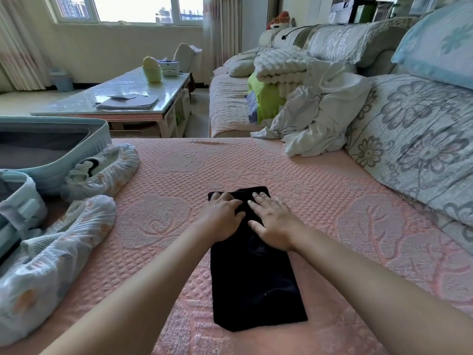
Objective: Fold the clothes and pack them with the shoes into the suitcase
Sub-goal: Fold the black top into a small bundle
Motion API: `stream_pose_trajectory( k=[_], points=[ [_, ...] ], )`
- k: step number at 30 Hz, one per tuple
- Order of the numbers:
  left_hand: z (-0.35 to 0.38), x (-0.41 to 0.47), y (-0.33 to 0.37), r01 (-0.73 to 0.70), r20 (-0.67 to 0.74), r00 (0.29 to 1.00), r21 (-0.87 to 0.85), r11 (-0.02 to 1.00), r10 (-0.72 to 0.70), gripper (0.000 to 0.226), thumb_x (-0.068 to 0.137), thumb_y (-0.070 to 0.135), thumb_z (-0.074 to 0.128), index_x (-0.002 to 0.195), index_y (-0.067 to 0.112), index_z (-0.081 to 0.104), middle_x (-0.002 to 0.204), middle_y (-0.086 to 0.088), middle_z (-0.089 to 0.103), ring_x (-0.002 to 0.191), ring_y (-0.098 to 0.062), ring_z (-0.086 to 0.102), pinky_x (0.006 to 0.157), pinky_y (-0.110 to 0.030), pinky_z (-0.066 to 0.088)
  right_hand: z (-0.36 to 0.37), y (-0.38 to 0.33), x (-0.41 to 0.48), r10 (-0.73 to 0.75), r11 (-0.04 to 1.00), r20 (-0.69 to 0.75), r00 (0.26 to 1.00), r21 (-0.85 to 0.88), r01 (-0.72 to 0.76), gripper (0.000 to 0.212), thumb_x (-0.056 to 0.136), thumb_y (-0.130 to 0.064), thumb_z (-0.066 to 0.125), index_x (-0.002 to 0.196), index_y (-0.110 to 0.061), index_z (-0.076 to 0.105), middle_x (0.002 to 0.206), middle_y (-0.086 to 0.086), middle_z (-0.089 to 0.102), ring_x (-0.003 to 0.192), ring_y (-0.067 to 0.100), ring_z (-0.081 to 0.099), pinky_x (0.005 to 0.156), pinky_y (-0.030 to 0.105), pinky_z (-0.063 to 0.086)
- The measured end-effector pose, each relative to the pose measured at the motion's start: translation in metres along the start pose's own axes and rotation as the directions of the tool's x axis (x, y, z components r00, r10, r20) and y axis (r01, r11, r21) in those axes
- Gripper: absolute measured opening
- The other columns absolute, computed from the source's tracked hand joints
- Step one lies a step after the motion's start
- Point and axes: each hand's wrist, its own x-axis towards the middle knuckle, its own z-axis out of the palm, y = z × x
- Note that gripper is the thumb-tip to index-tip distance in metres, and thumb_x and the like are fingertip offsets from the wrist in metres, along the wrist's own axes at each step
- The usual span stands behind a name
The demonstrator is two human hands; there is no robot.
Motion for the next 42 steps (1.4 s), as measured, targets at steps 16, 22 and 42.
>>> stream_pose_trajectory(
  k=[16, 22, 42],
  points=[
    [0.01, -0.077, 0.008, -0.223, 0.161, 0.966, 0.141, 0.965, 0.2, 0.079, 0.094, 0.06, 0.015, 0.159, 0.017, 0.001, 0.166, -0.001, -0.008, 0.152, -0.015, -0.011, 0.124, -0.037, -0.004, 0.009, -0.027, -0.056, -0.125, 0.991, 0.087, 0.988, -0.031, 0.128, 0.07, 0.108, -0.041, 0.029, 0.159, -0.011, -0.007, 0.167, 0.004, -0.017, 0.152, 0.012, -0.018, 0.112, 0.021, -0.021],
    [0.006, -0.121, 0.004, -0.283, 0.22, 0.943, 0.133, 0.95, 0.25, 0.087, 0.096, 0.066, 0.027, 0.158, 0.015, -0.007, 0.164, 0.0, -0.015, 0.149, -0.012, -0.021, 0.123, -0.035, -0.01, 0.015, -0.041, -0.084, -0.156, 0.984, 0.093, 0.983, -0.078, 0.163, 0.064, 0.109, -0.037, 0.027, 0.16, -0.011, -0.003, 0.168, 0.003, -0.013, 0.153, 0.012, -0.016, 0.121, 0.025, -0.012],
    [-0.008, -0.151, 0.009, -0.419, -0.01, 0.908, 0.015, 0.908, 0.42, 0.057, 0.076, 0.026, 0.051, 0.132, 0.023, 0.062, 0.124, 0.004, 0.067, 0.115, -0.015, 0.062, 0.089, -0.026, 0.051, 0.003, -0.03, -0.133, -0.287, 0.958, -0.034, 0.957, -0.012, 0.287, 0.078, 0.084, -0.007, 0.052, 0.157, -0.026, 0.031, 0.162, -0.005, 0.033, 0.148, 0.01, 0.03, 0.117, 0.028, 0.033]
  ],
)
